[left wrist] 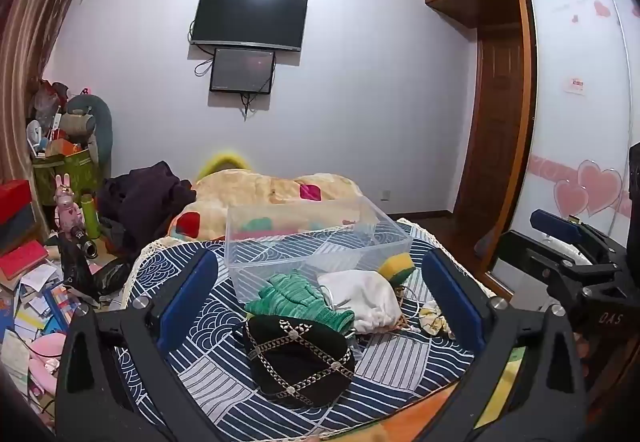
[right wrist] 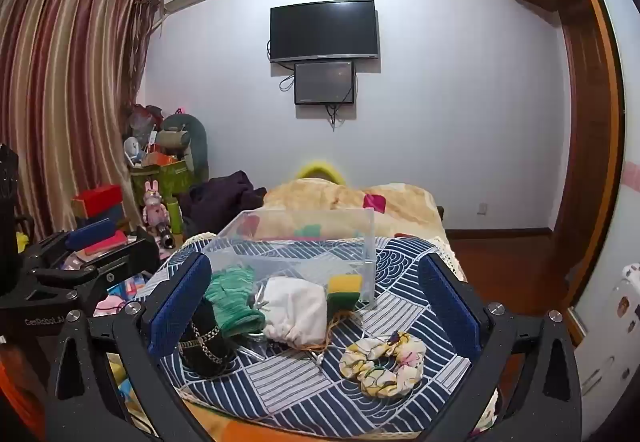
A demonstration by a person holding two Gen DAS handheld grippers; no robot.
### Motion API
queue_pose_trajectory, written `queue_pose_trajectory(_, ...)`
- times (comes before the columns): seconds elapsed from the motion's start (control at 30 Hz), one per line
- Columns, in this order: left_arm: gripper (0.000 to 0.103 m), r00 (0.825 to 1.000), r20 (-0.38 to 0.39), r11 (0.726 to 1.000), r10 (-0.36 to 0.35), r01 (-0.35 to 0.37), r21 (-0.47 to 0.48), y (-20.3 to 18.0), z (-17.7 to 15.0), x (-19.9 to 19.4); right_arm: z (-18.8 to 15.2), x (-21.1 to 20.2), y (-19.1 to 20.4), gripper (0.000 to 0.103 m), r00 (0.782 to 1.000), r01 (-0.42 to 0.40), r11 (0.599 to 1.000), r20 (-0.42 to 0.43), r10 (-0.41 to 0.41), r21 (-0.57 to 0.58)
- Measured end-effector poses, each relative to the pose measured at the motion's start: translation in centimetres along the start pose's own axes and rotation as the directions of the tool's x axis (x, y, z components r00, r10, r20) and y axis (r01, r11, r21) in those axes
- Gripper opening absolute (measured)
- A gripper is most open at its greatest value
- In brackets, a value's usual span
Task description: Organize soft objects
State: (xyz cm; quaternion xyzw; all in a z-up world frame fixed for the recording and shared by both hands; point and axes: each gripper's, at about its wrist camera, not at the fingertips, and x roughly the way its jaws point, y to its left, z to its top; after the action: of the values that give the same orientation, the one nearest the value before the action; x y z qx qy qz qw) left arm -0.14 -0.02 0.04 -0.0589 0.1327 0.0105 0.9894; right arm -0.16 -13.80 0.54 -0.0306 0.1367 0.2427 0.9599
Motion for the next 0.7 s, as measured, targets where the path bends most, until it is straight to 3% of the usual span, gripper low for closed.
queue_pose_trajectory(0.7,0.103,1.0,0.012,1.0,0.009,-0.009,0.025,-0.41,0.2,-0.51,0.55,-0.57,-0.18,0.103,1.0,-0.001,1.0,0.004,0.001,-0.007)
